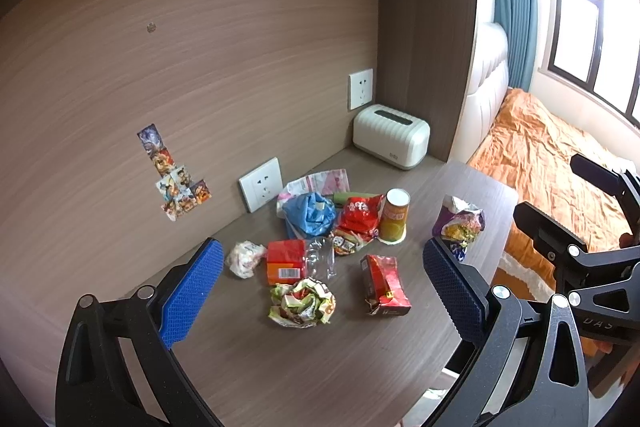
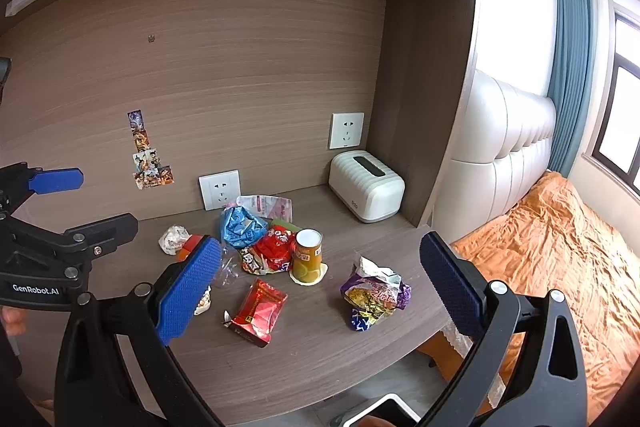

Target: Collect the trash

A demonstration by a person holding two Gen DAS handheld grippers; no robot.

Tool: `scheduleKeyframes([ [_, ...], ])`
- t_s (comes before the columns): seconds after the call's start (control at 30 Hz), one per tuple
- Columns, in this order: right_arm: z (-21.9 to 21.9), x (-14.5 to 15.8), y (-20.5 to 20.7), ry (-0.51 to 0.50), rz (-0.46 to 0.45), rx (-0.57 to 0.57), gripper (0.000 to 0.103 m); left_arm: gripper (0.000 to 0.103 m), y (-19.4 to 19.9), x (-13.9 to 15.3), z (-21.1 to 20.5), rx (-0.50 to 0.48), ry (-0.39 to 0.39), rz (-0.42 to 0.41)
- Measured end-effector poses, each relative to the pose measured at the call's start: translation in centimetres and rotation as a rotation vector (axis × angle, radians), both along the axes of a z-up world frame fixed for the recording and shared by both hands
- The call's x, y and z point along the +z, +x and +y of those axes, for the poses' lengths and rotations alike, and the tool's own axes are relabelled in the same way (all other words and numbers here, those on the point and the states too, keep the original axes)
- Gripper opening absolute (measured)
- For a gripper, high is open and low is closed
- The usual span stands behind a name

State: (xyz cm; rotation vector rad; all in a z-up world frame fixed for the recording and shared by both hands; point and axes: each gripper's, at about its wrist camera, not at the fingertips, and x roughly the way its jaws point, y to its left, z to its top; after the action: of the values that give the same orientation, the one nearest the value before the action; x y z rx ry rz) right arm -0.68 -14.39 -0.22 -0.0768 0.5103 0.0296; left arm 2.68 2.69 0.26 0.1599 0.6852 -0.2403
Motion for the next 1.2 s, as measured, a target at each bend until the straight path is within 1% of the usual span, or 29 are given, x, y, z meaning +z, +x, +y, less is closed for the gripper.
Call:
scheduleKeyframes([
  [0.27, 0.14, 0.13, 0.27, -0.002, 0.001, 0.003, 0.100, 0.098, 0.10, -0.04, -0.03, -0.002, -0.001, 0.006],
  [0.67, -0.02, 0.50, 0.73, 0.041, 0.007, 0.011, 0.100, 0.098, 0.53, 0.06, 0.28, -0.013, 0.006, 0.003],
  [1.2, 0.21, 0.60, 0.88, 0.039, 0.005, 0.013, 0.100, 0.098, 0.76, 0.26, 0.43, -0.011, 0.007, 0.006],
])
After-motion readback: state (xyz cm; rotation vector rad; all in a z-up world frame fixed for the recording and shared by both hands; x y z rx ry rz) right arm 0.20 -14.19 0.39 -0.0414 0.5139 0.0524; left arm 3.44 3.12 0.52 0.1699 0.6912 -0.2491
